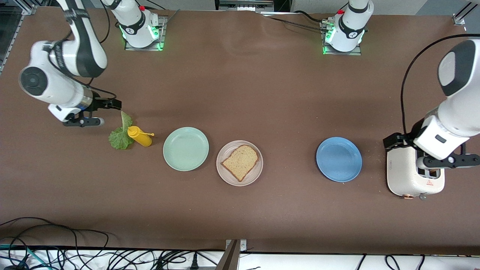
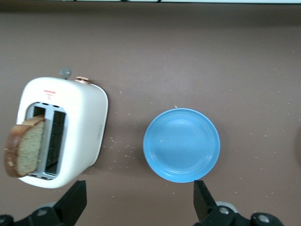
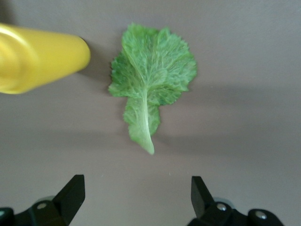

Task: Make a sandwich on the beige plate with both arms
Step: 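Lower the right gripper and grasp the green lettuce leaf by its stem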

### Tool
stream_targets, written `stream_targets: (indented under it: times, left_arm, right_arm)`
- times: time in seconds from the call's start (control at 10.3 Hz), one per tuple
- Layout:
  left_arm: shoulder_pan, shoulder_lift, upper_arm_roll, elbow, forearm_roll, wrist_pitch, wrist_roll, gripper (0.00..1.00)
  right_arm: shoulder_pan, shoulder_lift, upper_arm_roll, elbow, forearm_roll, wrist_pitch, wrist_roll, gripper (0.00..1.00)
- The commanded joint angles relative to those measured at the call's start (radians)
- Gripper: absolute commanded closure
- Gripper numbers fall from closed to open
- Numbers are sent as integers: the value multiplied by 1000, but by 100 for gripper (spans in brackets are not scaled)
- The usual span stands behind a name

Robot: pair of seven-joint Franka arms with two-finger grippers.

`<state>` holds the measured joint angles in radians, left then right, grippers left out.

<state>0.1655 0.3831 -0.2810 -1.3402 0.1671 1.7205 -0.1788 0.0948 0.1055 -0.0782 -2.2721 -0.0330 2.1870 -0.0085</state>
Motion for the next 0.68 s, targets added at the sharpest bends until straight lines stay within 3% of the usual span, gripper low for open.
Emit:
stream_targets:
  times: [0.0, 0.19, 0.29, 0.58]
  left_arm:
    - [38, -15, -17, -13, -24, -2, 42, 0]
    - [42, -12, -15, -7, -24, -2, 65, 0]
    - [45, -9, -15, -5, -24, -2, 65, 0]
    - [43, -4, -15, -4, -24, -2, 65, 0]
  right_arm:
    - [2, 52, -18, -79, -15, 178, -25, 0]
    - [-4, 147, -35, -121, -13, 352, -85, 0]
    - [-6, 166, -37, -125, -13, 350, -99, 0]
    - [-6, 177, -37, -116, -5, 358, -87, 55]
